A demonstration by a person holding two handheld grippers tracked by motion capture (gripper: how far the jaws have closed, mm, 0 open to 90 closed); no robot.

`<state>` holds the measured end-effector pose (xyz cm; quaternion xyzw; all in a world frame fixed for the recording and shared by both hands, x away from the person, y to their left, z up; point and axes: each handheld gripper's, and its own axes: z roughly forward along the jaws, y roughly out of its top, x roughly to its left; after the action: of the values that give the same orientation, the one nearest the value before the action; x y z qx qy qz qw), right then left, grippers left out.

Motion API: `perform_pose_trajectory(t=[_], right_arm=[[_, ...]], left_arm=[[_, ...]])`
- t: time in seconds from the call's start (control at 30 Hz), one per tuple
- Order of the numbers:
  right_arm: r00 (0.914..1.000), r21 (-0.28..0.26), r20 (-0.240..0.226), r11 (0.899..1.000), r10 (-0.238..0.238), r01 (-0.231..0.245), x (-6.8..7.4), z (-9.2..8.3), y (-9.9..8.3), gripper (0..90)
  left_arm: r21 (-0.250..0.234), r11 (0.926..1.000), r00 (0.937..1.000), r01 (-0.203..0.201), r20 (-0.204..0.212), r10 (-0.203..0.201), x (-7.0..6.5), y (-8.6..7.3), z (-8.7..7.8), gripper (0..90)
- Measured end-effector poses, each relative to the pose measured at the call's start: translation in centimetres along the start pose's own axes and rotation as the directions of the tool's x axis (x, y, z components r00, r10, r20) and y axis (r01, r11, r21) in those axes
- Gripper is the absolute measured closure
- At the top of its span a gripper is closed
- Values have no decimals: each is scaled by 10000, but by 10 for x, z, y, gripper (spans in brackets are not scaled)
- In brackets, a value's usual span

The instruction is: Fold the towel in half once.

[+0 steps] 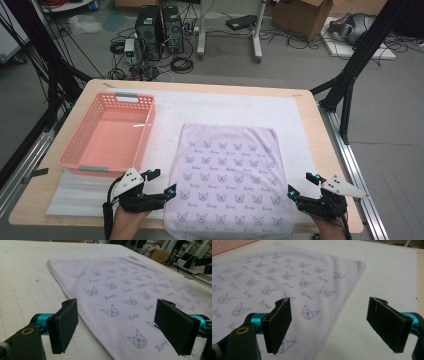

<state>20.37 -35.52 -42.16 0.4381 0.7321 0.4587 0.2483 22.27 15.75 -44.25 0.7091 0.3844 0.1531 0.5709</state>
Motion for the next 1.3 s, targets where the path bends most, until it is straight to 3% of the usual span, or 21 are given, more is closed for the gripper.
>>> perform_pose_trajectory(t=[0.27, 0.63, 0.83, 0.93, 1.07, 1.17, 1.23, 1.3], right_arm=[[9998, 295, -137, 9995, 155, -151, -5, 9, 1, 190], [9955, 699, -781, 9964, 542, -487, -25, 37, 23, 190], [9919, 1107, -908, 9907, 892, -790, -35, 60, 36, 218], [9930, 1150, -924, 9914, 729, -621, -39, 73, 48, 232], [9944, 1351, -847, 9895, 631, -513, -42, 89, 62, 252], [9952, 1450, -805, 9884, 561, -440, -44, 100, 71, 268], [9953, 1539, -760, 9870, 592, -470, -46, 106, 74, 275], [9958, 1680, -637, 9843, 655, -540, -50, 113, 75, 278]], left_arm=[[258, 9993, 9995, 268, 179, -272, 7, 7, 11, 205], [907, 9955, 9992, 277, 261, -302, 29, 41, 58, 210], [1101, 9934, 9995, 322, -67, -317, 39, 59, 83, 184], [1309, 9911, 9996, 263, -119, -250, 43, 67, 94, 207], [1608, 9856, 9978, 531, -488, -458, 56, 75, 107, 214], [1763, 9826, 9966, 590, -665, -480, 65, 77, 115, 229], [1853, 9787, 9950, 885, -631, -780, 70, 73, 119, 273], [2077, 9742, 9932, 881, -927, -700, 73, 69, 125, 300]])
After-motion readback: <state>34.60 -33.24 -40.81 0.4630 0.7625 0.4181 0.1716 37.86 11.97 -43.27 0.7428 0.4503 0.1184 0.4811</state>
